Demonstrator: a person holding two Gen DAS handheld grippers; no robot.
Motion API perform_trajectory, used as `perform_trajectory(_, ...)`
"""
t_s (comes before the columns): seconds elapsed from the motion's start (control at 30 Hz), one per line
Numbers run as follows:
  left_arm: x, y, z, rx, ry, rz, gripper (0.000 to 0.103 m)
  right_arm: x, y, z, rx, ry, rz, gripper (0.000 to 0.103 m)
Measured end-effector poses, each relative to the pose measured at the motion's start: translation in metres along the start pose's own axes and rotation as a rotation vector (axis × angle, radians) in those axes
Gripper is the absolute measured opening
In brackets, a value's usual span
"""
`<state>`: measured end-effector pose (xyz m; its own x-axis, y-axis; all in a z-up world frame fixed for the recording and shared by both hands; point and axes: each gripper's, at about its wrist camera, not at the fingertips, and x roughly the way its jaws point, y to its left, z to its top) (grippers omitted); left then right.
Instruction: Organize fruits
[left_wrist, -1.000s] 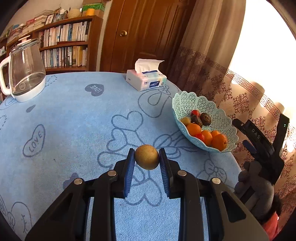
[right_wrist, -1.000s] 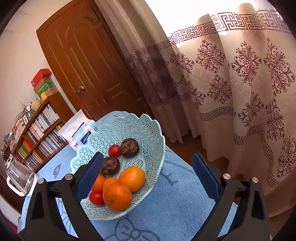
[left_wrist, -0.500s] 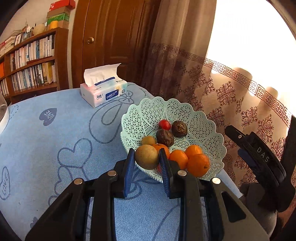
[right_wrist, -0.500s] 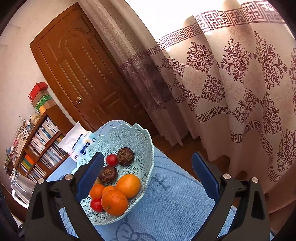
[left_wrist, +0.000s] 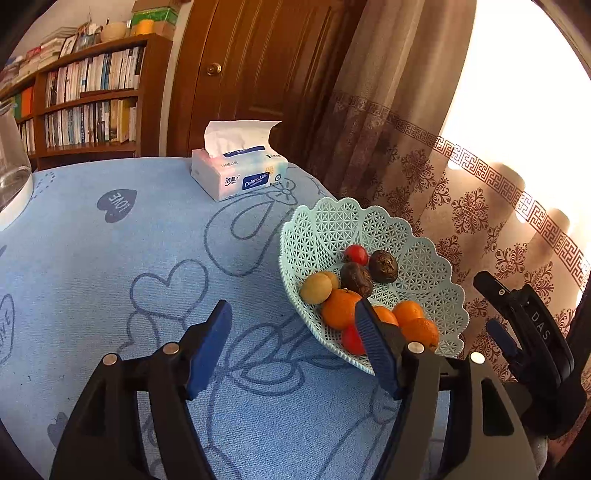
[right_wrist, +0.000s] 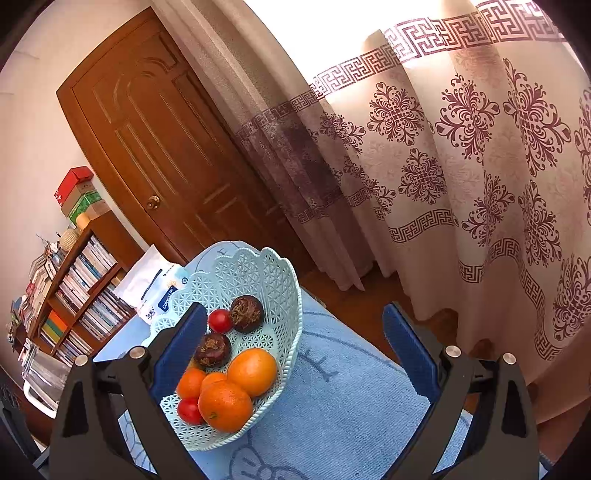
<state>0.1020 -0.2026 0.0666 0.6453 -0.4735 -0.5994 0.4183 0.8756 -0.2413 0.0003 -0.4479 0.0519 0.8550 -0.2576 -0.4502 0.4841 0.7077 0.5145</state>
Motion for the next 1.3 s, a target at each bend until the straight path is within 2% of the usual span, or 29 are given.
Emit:
perform_trajectory(0.07, -0.005, 0.003, -0.002, 0.004, -0.013, 0.037, 0.071, 0.0, -0.001, 0.0, 0.006, -0.002, -0.005, 0.098)
perform_trajectory(0.17, -0.013, 0.003, -0.004, 0.028, -0.04, 0.098, 0.084, -0.001, -0.003, 0.0, 0.013, -0.009, -0.009, 0.099)
perform_trajectory(0.27, -0.02, 0.003, -0.006, 0.055, -0.066, 0.135, 0.091, 0.0, -0.002, 0.0, 0.012, -0.004, -0.009, 0.099)
perform_trajectory(0.33, -0.024, 0.003, -0.007, 0.07, -0.075, 0.163, 0.092, 0.001, -0.002, 0.0, 0.009, 0.001, -0.006, 0.1)
perform_trajectory(0.4, -0.026, 0.003, -0.008, 0.086, -0.085, 0.202, 0.097, 0.001, -0.001, -0.001, 0.006, 0.002, -0.011, 0.1)
perform_trajectory(0.5, -0.029, 0.003, -0.008, 0.099, -0.107, 0.238, 0.098, -0.001, -0.001, -0.001, 0.001, -0.018, -0.042, 0.1)
perform_trajectory(0.63, -0.036, 0.004, -0.005, 0.097, -0.124, 0.244, 0.098, -0.006, 0.004, -0.001, -0.044, -0.059, -0.09, 0.1)
perform_trajectory(0.8, -0.044, 0.002, -0.003, 0.117, -0.156, 0.278, 0.098, -0.015, 0.009, -0.008, -0.085, -0.038, -0.059, 0.1)
perform_trajectory(1.17, -0.053, 0.0, -0.001, 0.13, -0.175, 0.316, 0.098, -0.039, 0.05, -0.038, -0.32, -0.071, -0.021, 0.1)
perform_trajectory(1.3, -0.056, -0.002, -0.001, 0.141, -0.186, 0.332, 0.098, -0.036, 0.057, -0.043, -0.357, -0.041, -0.012, 0.1)
